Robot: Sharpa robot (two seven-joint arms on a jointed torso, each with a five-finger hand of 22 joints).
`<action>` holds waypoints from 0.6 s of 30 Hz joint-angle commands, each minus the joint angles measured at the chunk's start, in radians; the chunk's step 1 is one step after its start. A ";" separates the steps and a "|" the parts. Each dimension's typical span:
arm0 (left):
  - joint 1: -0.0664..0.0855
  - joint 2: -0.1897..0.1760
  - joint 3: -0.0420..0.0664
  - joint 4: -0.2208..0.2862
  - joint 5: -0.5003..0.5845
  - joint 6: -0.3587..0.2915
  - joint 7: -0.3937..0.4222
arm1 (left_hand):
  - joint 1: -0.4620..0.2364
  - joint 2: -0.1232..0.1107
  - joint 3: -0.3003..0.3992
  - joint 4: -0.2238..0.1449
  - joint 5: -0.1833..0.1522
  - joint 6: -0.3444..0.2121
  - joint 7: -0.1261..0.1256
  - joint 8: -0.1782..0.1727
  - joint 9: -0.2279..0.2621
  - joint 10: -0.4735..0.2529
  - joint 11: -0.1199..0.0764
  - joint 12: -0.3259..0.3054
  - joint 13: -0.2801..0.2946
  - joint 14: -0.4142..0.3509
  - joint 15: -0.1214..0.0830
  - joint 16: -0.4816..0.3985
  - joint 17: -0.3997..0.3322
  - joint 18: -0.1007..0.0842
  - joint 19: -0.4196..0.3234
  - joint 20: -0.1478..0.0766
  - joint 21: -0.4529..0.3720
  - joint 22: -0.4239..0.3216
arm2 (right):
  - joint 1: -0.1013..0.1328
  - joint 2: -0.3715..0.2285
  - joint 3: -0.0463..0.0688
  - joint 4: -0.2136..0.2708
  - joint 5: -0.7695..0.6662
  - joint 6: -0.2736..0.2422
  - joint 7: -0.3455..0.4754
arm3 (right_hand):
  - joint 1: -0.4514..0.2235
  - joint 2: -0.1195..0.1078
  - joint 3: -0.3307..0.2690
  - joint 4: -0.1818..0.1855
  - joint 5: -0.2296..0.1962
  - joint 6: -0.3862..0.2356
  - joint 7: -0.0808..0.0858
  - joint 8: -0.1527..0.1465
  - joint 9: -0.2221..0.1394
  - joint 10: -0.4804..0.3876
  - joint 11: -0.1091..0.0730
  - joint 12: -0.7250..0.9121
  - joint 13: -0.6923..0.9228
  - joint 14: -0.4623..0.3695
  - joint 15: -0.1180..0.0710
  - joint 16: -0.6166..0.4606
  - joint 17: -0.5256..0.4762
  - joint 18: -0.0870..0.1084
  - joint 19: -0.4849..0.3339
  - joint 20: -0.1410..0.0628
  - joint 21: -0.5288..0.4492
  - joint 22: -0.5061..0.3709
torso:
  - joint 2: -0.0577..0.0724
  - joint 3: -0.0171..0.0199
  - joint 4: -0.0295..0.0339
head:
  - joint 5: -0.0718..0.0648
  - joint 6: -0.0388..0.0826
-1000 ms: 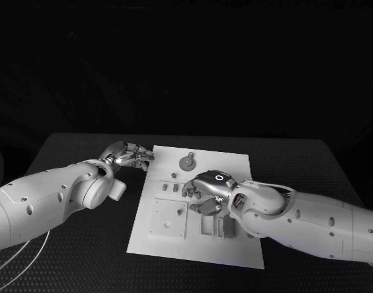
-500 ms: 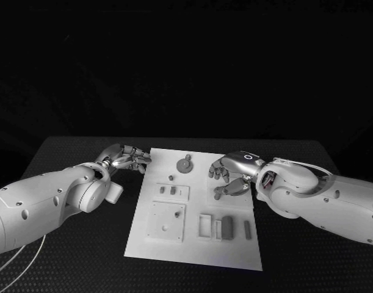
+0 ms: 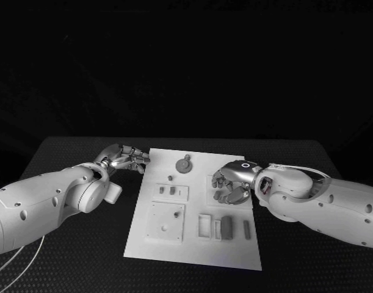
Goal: Assemble the parts on the task board
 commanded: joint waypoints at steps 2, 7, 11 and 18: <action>0.001 0.004 0.001 -0.001 0.006 0.011 0.015 | -0.007 0.000 -0.007 -0.001 0.001 -0.005 0.000 0.004 -0.001 -0.006 0.000 -0.001 0.000 0.005 0.002 -0.006 0.002 -0.001 0.009 0.000 -0.006 -0.001 | -0.008 0.013 -0.001 -0.011 -0.044 0.020 -0.004 | 0.020 0.013 0.006 -0.012 -0.002 0.007 0.005 0.011 0.000 0.009 -0.007 0.005 0.000 0.012 -0.005 0.011 0.005 0.006 0.006 -0.004 0.010 0.025 | 0.000 -0.0011 0.0026 | 0.000 -0.001; 0.001 0.002 0.001 -0.002 0.007 0.011 0.015 | -0.007 0.001 -0.007 0.000 0.001 -0.005 0.000 0.004 -0.001 -0.006 0.000 -0.001 0.000 0.005 0.002 -0.006 0.002 -0.001 0.010 0.000 -0.006 -0.001 | -0.014 0.022 -0.005 -0.020 -0.045 0.019 0.004 | 0.033 0.051 0.003 -0.041 -0.002 0.032 0.017 0.029 0.005 0.052 -0.023 0.028 0.008 0.028 -0.018 0.022 0.013 0.006 0.019 -0.009 0.025 0.025 | 0.000 -0.0016 0.0012 | 0.000 -0.004; 0.001 0.003 0.001 -0.002 0.007 0.011 0.014 | -0.007 0.001 -0.007 0.000 0.001 -0.005 0.000 0.004 -0.002 -0.006 0.000 -0.001 0.000 0.005 0.002 -0.006 0.003 -0.001 0.010 0.000 -0.006 -0.001 | -0.019 0.027 -0.006 -0.019 -0.046 0.005 0.007 | 0.035 0.087 0.003 -0.063 -0.001 0.063 0.020 0.046 0.009 0.095 -0.040 0.048 0.016 0.050 -0.030 0.033 0.018 0.006 0.039 -0.017 0.041 0.024 | 0.000 -0.0008 0.0009 | 0.001 -0.006; 0.001 0.003 0.001 -0.002 0.007 0.013 0.013 | -0.008 0.001 -0.007 0.000 0.001 -0.005 0.000 0.004 -0.002 -0.007 0.000 -0.001 0.000 0.005 0.002 -0.007 0.003 -0.001 0.010 0.000 -0.006 -0.001 | -0.021 0.028 -0.006 -0.016 -0.068 -0.019 0.006 | 0.043 0.156 0.008 -0.095 -0.001 0.121 -0.002 0.073 0.022 0.158 -0.068 0.073 0.032 0.099 -0.054 0.075 0.041 0.006 0.085 -0.036 0.077 0.025 | 0.000 -0.0012 0.0009 | 0.001 -0.006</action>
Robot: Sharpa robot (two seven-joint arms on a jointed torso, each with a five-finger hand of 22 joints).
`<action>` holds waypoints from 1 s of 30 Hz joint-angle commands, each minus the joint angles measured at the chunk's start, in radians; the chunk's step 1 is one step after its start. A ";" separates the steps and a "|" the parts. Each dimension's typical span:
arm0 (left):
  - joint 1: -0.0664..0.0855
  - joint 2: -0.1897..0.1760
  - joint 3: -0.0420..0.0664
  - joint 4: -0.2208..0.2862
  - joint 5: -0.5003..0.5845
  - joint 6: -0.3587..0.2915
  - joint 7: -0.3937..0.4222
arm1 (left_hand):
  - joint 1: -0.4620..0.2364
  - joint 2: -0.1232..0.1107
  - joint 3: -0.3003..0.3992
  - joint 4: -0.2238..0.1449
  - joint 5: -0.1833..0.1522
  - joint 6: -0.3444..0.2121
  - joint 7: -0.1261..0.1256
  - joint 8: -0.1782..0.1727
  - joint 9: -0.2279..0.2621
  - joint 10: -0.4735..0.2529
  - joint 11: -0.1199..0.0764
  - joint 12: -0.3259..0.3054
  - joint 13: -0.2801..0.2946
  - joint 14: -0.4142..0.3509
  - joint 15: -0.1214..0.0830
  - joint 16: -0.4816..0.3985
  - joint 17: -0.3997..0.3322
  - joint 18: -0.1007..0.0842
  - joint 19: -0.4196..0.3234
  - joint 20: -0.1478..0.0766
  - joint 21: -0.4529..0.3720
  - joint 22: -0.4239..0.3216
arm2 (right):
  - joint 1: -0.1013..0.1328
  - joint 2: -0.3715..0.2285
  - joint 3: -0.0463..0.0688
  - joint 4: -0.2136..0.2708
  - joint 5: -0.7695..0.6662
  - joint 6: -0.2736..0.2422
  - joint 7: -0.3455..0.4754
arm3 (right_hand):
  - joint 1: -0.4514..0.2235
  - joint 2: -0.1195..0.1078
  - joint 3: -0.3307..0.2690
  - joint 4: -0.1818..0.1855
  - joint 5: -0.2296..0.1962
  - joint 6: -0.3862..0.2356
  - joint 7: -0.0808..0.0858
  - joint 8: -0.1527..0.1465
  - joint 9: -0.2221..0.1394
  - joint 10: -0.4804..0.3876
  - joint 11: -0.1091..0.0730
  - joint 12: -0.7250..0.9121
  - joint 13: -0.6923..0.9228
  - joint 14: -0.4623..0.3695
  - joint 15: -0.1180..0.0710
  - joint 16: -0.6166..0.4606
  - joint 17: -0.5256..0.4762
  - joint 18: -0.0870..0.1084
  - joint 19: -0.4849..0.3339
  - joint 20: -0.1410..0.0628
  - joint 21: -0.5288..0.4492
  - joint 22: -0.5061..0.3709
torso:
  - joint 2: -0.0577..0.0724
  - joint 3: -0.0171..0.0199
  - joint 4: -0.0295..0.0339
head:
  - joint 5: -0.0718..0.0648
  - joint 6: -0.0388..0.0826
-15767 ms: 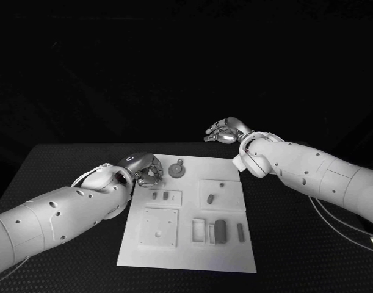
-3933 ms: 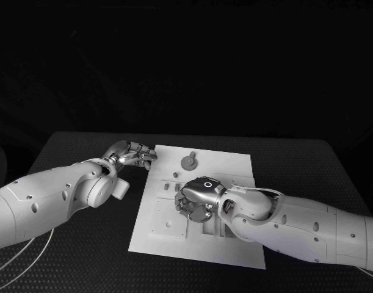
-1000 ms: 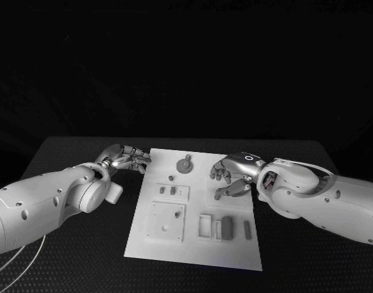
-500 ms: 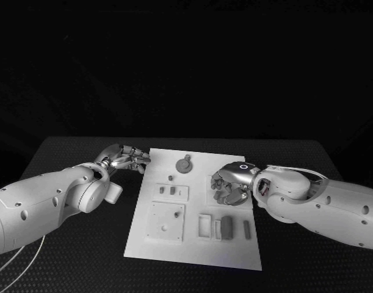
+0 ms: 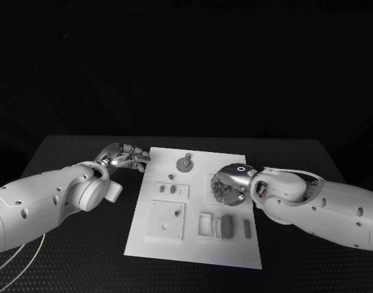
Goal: Assemble the parts on the task board
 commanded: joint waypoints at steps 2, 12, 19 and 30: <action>0.001 0.001 0.001 0.001 0.006 0.012 0.013 | -0.008 0.001 -0.007 0.000 0.001 -0.005 0.000 0.004 -0.002 -0.007 0.000 -0.001 -0.001 0.005 0.002 -0.007 0.001 -0.001 0.010 0.000 -0.006 -0.001 | -0.003 0.002 -0.001 0.006 -0.033 -0.033 0.014 | 0.011 0.039 0.002 -0.007 -0.001 0.032 -0.014 0.016 0.011 0.035 -0.017 0.016 0.015 0.024 -0.012 0.029 0.016 0.006 0.025 -0.012 0.021 0.026 | 0.000 0.0004 -0.0001 | -0.001 -0.001; 0.001 0.001 0.001 0.000 0.006 0.012 0.012 | -0.008 0.002 -0.007 0.001 0.001 -0.006 0.000 0.004 -0.002 -0.007 0.000 -0.001 -0.001 0.005 0.002 -0.007 0.002 -0.001 0.010 0.000 -0.007 -0.001 | -0.004 0.000 -0.001 0.015 -0.055 -0.089 -0.013 | 0.029 0.059 0.003 -0.009 0.000 0.068 -0.030 0.034 0.036 0.078 -0.038 0.031 0.042 0.048 -0.034 0.093 0.047 0.006 0.063 -0.035 0.068 0.026 | 0.000 0.0006 -0.0004 | 0.002 -0.002; 0.001 0.003 0.001 -0.001 0.006 0.013 0.013 | -0.008 0.003 -0.007 0.001 0.001 -0.006 0.000 0.004 -0.002 -0.008 0.000 -0.001 -0.001 0.006 0.002 -0.008 0.003 -0.001 0.010 0.000 -0.007 -0.001 | -0.004 -0.027 0.028 0.086 0.107 -0.093 0.003 | 0.032 0.058 0.005 -0.009 0.000 0.070 -0.031 0.034 0.039 0.080 -0.040 0.031 0.045 0.049 -0.036 0.099 0.049 0.006 0.065 -0.037 0.073 0.025 | 0.000 0.0008 0.0010 | 0.010 -0.003; 0.001 0.003 0.001 -0.002 0.006 0.012 0.012 | -0.008 0.003 -0.008 0.000 0.001 -0.006 0.000 0.005 -0.002 -0.008 0.000 -0.001 -0.001 0.006 0.002 -0.008 0.004 -0.001 0.011 0.000 -0.008 -0.001 | 0.006 0.022 0.053 0.136 0.200 -0.104 0.060 | 0.033 0.061 0.008 -0.009 0.000 0.067 -0.030 0.032 0.041 0.077 -0.039 0.028 0.046 0.044 -0.037 0.101 0.049 0.006 0.063 -0.038 0.075 0.025 | 0.000 -0.0001 -0.0002 | 0.016 -0.007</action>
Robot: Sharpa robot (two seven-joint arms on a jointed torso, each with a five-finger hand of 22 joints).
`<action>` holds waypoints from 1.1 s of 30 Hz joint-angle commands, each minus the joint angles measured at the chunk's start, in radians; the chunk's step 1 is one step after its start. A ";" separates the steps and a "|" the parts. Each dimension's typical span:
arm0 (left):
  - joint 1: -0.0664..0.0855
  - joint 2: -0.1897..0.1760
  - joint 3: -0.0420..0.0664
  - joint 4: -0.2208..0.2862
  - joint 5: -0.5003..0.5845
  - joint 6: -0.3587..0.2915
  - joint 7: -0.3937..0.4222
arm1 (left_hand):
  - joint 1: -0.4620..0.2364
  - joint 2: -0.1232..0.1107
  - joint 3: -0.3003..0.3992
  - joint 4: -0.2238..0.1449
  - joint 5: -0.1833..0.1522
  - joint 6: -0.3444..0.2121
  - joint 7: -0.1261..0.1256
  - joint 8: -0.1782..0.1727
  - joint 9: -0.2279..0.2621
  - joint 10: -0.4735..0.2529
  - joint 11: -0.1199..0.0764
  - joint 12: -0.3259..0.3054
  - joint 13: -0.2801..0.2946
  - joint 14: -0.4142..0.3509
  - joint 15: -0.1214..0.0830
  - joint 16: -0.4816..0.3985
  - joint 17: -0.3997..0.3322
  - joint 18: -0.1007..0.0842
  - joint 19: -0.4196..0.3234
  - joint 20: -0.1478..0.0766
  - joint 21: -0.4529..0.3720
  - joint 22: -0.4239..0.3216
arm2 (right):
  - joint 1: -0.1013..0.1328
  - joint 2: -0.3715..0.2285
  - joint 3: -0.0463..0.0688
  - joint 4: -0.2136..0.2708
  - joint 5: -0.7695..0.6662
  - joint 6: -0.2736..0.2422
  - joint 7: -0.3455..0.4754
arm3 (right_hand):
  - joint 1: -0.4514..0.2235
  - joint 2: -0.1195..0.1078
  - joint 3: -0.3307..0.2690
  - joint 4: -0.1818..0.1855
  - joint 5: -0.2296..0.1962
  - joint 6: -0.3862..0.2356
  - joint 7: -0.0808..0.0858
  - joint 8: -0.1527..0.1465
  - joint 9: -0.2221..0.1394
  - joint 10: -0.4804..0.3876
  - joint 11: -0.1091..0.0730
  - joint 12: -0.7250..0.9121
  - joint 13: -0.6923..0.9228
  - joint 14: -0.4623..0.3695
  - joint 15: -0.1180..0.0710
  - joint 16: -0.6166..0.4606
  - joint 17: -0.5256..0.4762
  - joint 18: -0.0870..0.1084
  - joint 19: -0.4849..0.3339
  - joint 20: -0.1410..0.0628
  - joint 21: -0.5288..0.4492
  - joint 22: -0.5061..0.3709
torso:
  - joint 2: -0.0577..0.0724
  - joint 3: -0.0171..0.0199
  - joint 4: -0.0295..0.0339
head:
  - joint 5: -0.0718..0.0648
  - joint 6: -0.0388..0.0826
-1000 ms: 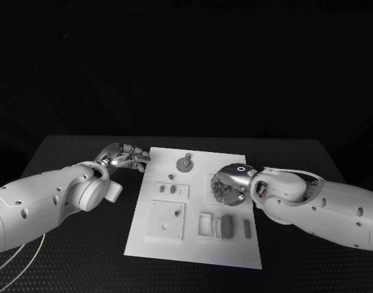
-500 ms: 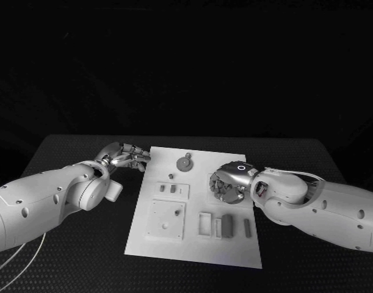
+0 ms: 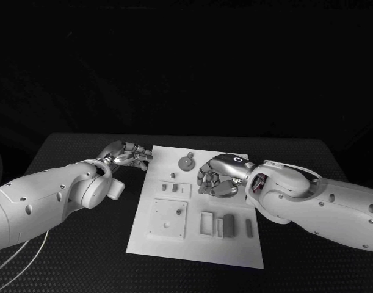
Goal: Assemble the parts on the task board
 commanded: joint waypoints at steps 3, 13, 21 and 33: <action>0.001 0.003 0.001 0.002 0.006 0.011 0.011 | -0.008 0.003 -0.008 0.000 0.001 -0.006 0.000 0.005 -0.001 -0.008 0.002 -0.001 -0.001 0.006 0.002 -0.005 0.001 -0.001 0.007 0.003 -0.004 -0.001 | -0.001 0.068 -0.007 -0.001 0.060 -0.018 0.064 | 0.006 0.007 0.006 0.001 0.004 0.012 -0.007 0.010 0.036 0.002 0.003 -0.008 0.001 -0.004 -0.003 0.005 0.001 0.021 0.001 0.002 0.005 0.023 | 0.001 0.0008 0.0001 | 0.003 -0.003; 0.001 0.011 0.001 -0.002 0.006 0.012 0.011 | -0.008 0.003 -0.008 0.000 0.001 -0.006 0.000 0.005 -0.002 -0.008 0.002 -0.001 -0.001 0.006 0.002 -0.005 0.002 -0.001 0.007 0.003 -0.004 -0.001 | -0.028 0.187 -0.049 -0.028 -0.007 -0.022 0.080 | 0.006 0.011 0.007 0.000 0.004 0.009 -0.006 0.008 0.037 -0.001 0.004 -0.012 0.002 -0.009 -0.002 0.007 0.001 0.021 -0.002 0.002 0.007 0.024 | 0.000 -0.0005 0.0020 | 0.013 -0.004; 0.001 0.016 0.001 -0.002 0.006 0.014 0.011 | -0.008 0.003 -0.008 0.000 0.001 -0.006 0.000 0.005 -0.002 -0.008 0.002 -0.001 -0.001 0.006 0.002 -0.006 0.003 -0.001 0.007 0.003 -0.005 -0.001 | -0.044 0.237 -0.078 -0.069 -0.084 -0.010 0.075 | 0.007 0.012 0.008 0.000 0.004 0.009 -0.006 0.008 0.038 -0.001 0.005 -0.013 0.002 -0.009 -0.002 0.008 0.001 0.021 -0.003 0.002 0.009 0.024 | 0.000 -0.0009 0.0012 | 0.020 -0.006; 0.002 0.018 0.001 -0.001 0.006 0.015 0.010 | -0.008 0.003 -0.008 0.000 0.001 -0.006 0.000 0.005 -0.002 -0.008 0.002 -0.001 -0.001 0.006 0.002 -0.007 0.004 -0.001 0.007 0.004 -0.006 -0.001 | -0.049 0.262 -0.105 -0.101 -0.140 -0.010 0.080 | 0.011 0.010 0.007 0.000 0.004 0.010 -0.007 0.008 0.040 0.001 0.004 -0.014 0.003 -0.009 -0.003 0.011 0.001 0.021 -0.003 0.001 0.013 0.025 | 0.000 0.0000 0.0007 | 0.019 -0.008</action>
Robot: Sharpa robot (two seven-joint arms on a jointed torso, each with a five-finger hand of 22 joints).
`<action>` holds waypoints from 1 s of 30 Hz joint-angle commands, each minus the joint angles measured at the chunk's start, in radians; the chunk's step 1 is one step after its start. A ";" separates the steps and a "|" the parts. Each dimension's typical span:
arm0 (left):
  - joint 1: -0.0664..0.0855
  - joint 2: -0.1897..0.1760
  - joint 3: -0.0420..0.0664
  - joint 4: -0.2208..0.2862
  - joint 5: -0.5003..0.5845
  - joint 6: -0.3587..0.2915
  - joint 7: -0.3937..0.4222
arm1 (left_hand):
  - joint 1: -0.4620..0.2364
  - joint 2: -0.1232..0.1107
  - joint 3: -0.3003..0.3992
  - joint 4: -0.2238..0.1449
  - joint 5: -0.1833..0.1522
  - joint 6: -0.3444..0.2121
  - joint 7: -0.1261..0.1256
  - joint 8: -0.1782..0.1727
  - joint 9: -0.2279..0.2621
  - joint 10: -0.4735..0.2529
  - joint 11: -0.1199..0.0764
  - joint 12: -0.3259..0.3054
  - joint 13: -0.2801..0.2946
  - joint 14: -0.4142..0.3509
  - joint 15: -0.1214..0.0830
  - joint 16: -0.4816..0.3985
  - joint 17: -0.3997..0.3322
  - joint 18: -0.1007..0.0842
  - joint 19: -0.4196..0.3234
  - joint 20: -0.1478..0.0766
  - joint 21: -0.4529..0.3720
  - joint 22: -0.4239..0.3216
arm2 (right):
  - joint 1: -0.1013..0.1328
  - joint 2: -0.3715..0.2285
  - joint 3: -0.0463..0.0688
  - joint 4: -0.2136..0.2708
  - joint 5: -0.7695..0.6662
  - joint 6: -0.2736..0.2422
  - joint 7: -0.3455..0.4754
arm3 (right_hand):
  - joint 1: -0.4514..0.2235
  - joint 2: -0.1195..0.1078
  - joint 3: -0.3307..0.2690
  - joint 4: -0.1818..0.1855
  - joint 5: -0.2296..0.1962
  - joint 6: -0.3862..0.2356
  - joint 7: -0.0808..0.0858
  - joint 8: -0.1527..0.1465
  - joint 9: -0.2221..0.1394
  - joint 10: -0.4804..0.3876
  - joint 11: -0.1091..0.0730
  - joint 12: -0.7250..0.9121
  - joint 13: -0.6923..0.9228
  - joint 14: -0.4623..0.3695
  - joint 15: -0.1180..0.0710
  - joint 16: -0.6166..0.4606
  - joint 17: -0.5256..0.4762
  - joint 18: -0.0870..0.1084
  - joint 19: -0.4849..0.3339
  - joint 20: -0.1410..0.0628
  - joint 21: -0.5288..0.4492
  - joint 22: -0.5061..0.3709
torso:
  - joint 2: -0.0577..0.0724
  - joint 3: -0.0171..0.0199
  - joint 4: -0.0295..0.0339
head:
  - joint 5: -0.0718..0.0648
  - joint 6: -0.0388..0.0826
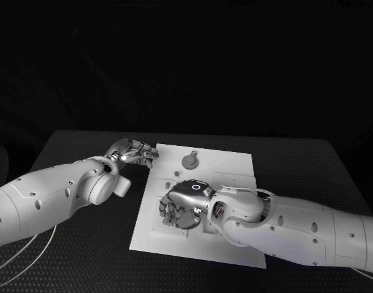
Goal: Assemble the parts on the task board
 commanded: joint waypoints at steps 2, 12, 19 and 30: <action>0.002 0.003 0.001 0.002 0.005 0.013 0.010 | -0.008 0.003 -0.008 0.000 0.001 -0.006 0.000 0.005 -0.001 -0.008 0.002 -0.001 -0.001 0.006 0.002 -0.007 0.001 -0.001 0.004 0.000 -0.006 -0.001 | -0.009 0.015 -0.010 -0.015 -0.051 0.007 0.014 | 0.005 0.004 0.005 -0.002 0.003 0.011 -0.001 0.008 0.040 0.001 0.004 -0.005 0.001 -0.003 -0.002 0.007 0.002 0.008 -0.003 0.001 0.006 0.026 | 0.000 0.0005 0.0009 | 0.000 -0.003; 0.002 0.003 0.001 0.001 0.005 0.012 0.010 | -0.008 0.003 -0.008 0.000 0.001 -0.007 0.000 0.005 -0.002 -0.009 0.002 -0.001 -0.001 0.006 0.002 -0.008 0.002 -0.001 0.004 0.000 -0.006 -0.001 | -0.017 0.026 -0.011 -0.043 -0.095 0.004 -0.013 | 0.007 0.003 0.004 -0.002 0.002 0.012 -0.001 0.008 0.041 0.003 0.003 -0.005 0.003 -0.003 -0.003 0.010 0.002 0.008 -0.002 0.000 0.011 0.026 | 0.000 -0.0001 0.0007 | 0.003 -0.006; 0.002 0.003 0.001 0.002 0.005 0.013 0.010 | -0.008 0.003 -0.008 0.000 0.001 -0.007 0.001 0.005 -0.002 -0.009 0.002 0.000 -0.001 0.006 0.002 -0.008 0.003 -0.001 0.005 0.000 -0.007 -0.001 | -0.017 0.026 -0.011 -0.046 -0.105 0.001 -0.019 | 0.008 0.003 0.004 -0.002 0.003 0.013 -0.001 0.008 0.042 0.003 0.003 -0.005 0.003 -0.002 -0.003 0.011 0.002 0.008 -0.002 -0.001 0.013 0.026 | 0.000 0.0003 0.0000 | 0.003 -0.005; 0.002 0.001 0.001 0.001 0.005 0.014 0.010 | -0.009 0.003 -0.009 0.000 0.001 -0.008 0.001 0.005 -0.002 -0.009 0.002 0.000 -0.001 0.006 0.002 -0.009 0.004 -0.001 0.005 0.000 -0.007 -0.001 | -0.017 0.021 -0.011 -0.049 -0.118 0.009 -0.023 | 0.010 0.002 0.004 -0.002 0.003 0.014 -0.002 0.008 0.043 0.004 0.003 -0.005 0.004 -0.002 -0.003 0.013 0.003 0.008 -0.002 -0.001 0.016 0.026 | 0.000 0.0007 0.0000 | 0.003 -0.005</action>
